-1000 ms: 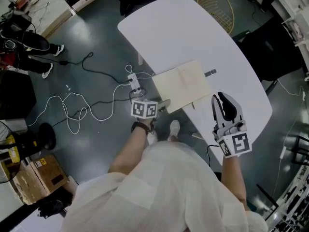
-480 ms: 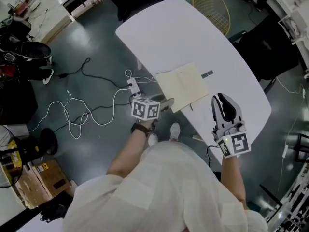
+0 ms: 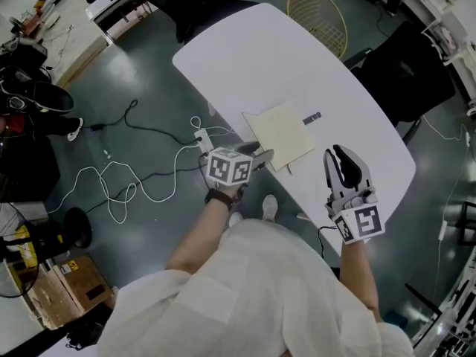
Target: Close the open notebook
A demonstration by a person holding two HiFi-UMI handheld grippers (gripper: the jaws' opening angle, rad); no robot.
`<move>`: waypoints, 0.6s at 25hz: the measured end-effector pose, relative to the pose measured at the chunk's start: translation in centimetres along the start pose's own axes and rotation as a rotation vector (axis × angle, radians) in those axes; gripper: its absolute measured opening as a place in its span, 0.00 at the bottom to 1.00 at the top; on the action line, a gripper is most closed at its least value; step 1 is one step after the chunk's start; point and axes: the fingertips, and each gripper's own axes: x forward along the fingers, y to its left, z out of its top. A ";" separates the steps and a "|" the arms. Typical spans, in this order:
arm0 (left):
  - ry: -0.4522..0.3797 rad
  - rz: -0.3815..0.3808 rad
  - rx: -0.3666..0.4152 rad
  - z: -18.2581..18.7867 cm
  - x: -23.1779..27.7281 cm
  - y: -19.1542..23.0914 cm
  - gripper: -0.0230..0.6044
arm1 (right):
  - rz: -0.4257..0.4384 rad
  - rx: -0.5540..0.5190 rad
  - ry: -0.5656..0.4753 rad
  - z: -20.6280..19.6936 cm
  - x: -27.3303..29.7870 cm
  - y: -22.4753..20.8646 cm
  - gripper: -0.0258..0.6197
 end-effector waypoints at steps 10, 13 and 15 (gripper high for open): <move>-0.006 0.002 0.047 2.8 2.3 -1.8 0.38 | -0.031 0.008 -0.007 0.1 -1.7 -2.4 0.15; -0.006 -0.001 0.057 3.6 3.2 -2.3 0.38 | -0.045 0.010 -0.008 0.0 -2.1 -3.3 0.15; -0.007 -0.001 0.065 4.1 3.8 -2.6 0.38 | -0.056 0.012 -0.009 -0.1 -2.5 -4.0 0.15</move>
